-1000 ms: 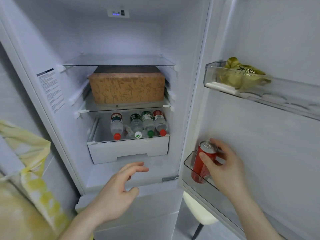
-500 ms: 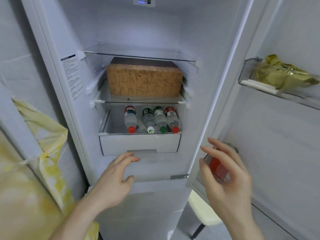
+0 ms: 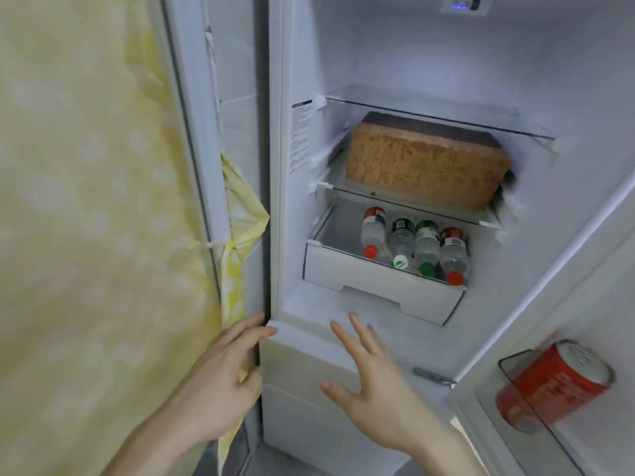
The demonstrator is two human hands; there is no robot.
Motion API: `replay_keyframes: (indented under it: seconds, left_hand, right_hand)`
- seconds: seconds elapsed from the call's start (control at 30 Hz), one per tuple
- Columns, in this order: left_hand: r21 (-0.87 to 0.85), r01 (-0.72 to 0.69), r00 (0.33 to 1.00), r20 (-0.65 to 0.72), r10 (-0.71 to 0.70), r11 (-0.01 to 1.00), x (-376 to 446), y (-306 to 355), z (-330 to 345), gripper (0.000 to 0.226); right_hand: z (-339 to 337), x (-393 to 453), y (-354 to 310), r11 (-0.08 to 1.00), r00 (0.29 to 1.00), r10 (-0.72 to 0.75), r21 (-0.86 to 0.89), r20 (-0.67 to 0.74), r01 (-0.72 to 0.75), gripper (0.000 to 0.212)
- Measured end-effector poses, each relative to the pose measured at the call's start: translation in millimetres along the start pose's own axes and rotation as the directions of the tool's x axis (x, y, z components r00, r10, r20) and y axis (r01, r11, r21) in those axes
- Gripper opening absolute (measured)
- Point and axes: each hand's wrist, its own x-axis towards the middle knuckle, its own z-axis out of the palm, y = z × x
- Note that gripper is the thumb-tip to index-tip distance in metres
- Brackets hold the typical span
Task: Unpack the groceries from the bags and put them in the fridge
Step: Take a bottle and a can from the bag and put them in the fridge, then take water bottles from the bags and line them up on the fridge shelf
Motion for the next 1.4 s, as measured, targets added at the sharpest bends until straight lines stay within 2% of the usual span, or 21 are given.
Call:
replay_keyframes:
  seconds: [0.07, 0.13, 0.27, 0.37, 0.5, 0.63, 0.73, 0.8, 0.93, 1.1, 1.2, 1.23, 1.27, 1.33, 1.4]
  left_hand:
    - [0.043, 0.093, 0.996, -0.018, -0.092, 0.995, -35.7, 3.3, -0.6, 0.059]
    - [0.072, 0.185, 0.981, -0.080, -0.179, 0.980, -74.4, 6.3, -0.2, 0.060]
    - [0.104, 0.404, 0.902, -0.207, -0.378, 0.909, -154.3, 14.9, 5.3, 0.059]
    - [0.121, 0.577, 0.803, -0.263, -0.534, 0.808, -211.7, 28.6, 13.5, 0.059]
    - [0.136, 0.750, 0.654, -0.299, -0.695, 0.648, -291.5, 52.1, 17.8, 0.064]
    - [0.167, 0.889, 0.458, -0.335, -0.824, 0.426, -368.8, 66.5, 20.5, 0.073]
    - [0.182, 0.942, 0.330, -0.332, -0.884, 0.283, -417.8, 69.7, 23.3, 0.080]
    - [0.173, 0.960, 0.265, -0.323, -0.909, 0.218, -446.7, 71.8, 22.3, 0.081]
    - [0.125, 0.983, 0.171, -0.340, -0.925, 0.136, -508.0, 81.9, 13.9, 0.086]
    - [0.038, 0.999, 0.031, -0.404, -0.914, 0.017, -597.6, 104.7, 12.4, 0.087]
    - [-0.021, 0.996, -0.092, -0.409, -0.908, -0.091, -646.5, 119.3, 22.8, 0.086]
    - [-0.016, 0.993, -0.110, -0.427, -0.898, -0.114, -661.8, 124.7, 26.4, 0.088]
    - [-0.049, 0.988, -0.154, -0.399, -0.904, -0.146, -678.6, 127.0, 34.0, 0.090]
    - [-0.057, 0.967, -0.246, -0.466, -0.850, -0.249, -713.1, 125.5, 59.4, 0.093]
    - [-0.114, 0.946, -0.322, -0.455, -0.830, -0.305, -730.6, 135.6, 68.3, 0.093]
  right_hand:
    - [9.2, 6.9, -5.4, 0.999, 0.991, -0.026, -0.032, 0.134, 0.030, 0.080]
    - [19.3, 9.9, -16.5, 0.995, 0.976, -0.090, -0.013, 0.198, 0.094, 0.079]
    - [47.1, 2.9, -42.6, 0.970, 0.912, -0.236, 0.031, 0.335, 0.240, 0.079]
    - [77.8, -10.5, -57.1, 0.931, 0.829, -0.353, 0.070, 0.434, 0.359, 0.080]
    - [120.0, -42.3, -80.4, 0.869, 0.686, -0.430, 0.063, 0.586, 0.491, 0.081]
    - [147.0, -78.4, -114.7, 0.743, 0.522, -0.514, 0.050, 0.681, 0.667, 0.083]
    - [157.9, -106.5, -146.4, 0.639, 0.411, -0.533, 0.034, 0.740, 0.768, 0.082]
    - [170.0, -124.3, -167.7, 0.583, 0.365, -0.535, 0.020, 0.761, 0.812, 0.082]
    - [206.1, -167.5, -210.8, 0.470, 0.290, -0.567, 0.014, 0.771, 0.883, 0.084]
    - [249.1, -238.4, -263.0, 0.388, 0.136, -0.570, 0.120, 0.810, 0.914, 0.082]
    - [282.6, -277.9, -286.5, 0.321, 0.019, -0.565, 0.199, 0.825, 0.926, 0.082]
    - [294.5, -290.1, -295.8, 0.286, -0.024, -0.559, 0.220, 0.829, 0.933, 0.083]
    - [305.8, -302.3, -306.3, 0.246, -0.065, -0.546, 0.235, 0.835, 0.940, 0.083]
    - [324.9, -325.3, -329.3, 0.171, -0.153, -0.518, 0.277, 0.842, 0.946, 0.084]
    - [341.6, -346.8, -352.5, 0.094, -0.256, -0.489, 0.342, 0.834, 0.935, 0.083]
